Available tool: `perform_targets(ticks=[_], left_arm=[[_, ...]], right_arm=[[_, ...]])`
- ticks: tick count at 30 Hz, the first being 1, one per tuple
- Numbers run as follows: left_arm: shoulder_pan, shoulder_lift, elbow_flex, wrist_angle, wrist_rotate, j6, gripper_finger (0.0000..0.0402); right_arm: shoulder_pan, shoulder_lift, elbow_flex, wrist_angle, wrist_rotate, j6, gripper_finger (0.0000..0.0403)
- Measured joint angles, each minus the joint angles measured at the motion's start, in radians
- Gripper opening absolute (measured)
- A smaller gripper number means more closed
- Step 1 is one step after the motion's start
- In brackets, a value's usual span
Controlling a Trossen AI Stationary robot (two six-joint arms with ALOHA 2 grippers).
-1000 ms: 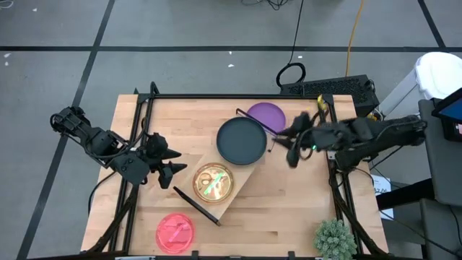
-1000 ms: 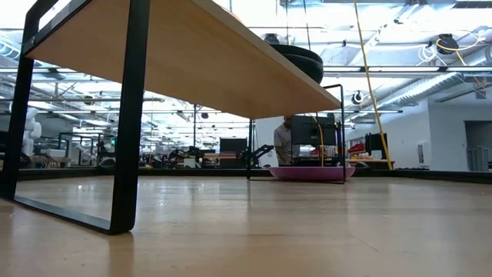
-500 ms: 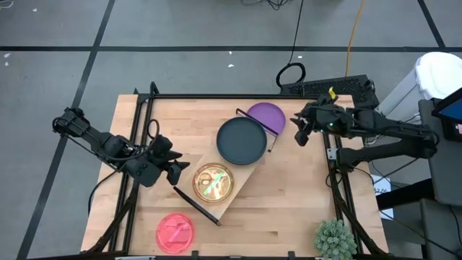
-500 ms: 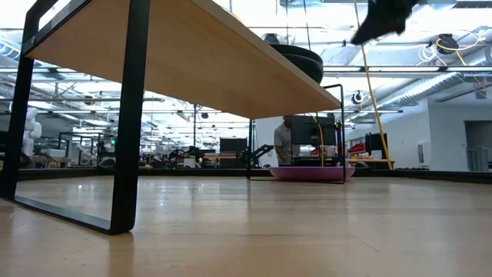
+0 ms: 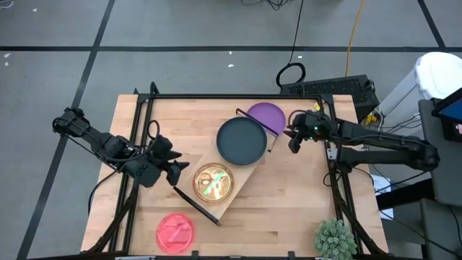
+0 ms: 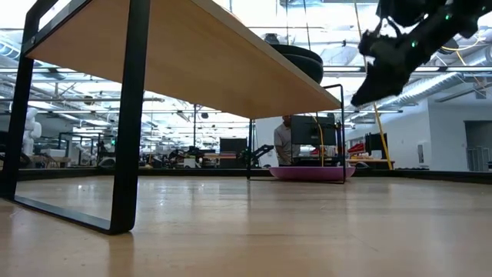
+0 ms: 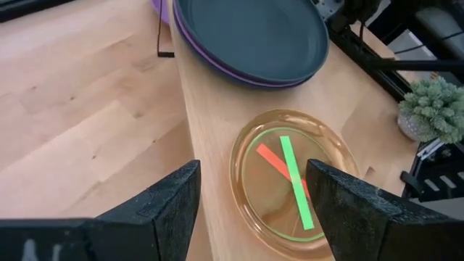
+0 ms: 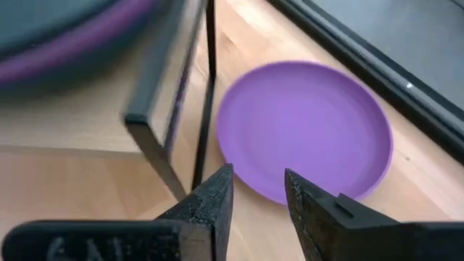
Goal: Place and stack plates onto a shelf
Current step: Stack the purple plate on top of the black plate on the shelf
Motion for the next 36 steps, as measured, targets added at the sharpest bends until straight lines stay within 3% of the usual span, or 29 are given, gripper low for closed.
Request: perform_targets(ticks=[9, 15, 23, 26, 36], left_arm=[[0.01, 0.007, 0.0, 0.004, -0.001, -0.017, 0.0255], [0.028, 0.007, 0.0, 0.004, -0.001, 0.017, 0.0255], [0.042, 0.007, 0.0, 0.004, -0.001, 0.056, 0.0255], [0.048, 0.007, 0.0, 0.004, -0.001, 0.063, 0.0255], [0.051, 0.007, 0.0, 0.004, -0.001, 0.075, 0.0255]], right_arm=[[-0.126, 0.086, -0.093, 0.206, -0.211, -0.154, 0.0143], [-0.178, 0.188, -0.13, 0.262, -0.235, -0.324, 0.0143], [-0.192, 0.332, -0.132, 0.351, -0.24, -0.423, 0.0144], [-0.192, 0.379, -0.132, 0.405, -0.294, -0.433, 0.0144], [-0.192, 0.482, -0.132, 0.421, -0.34, -0.542, 0.0151]])
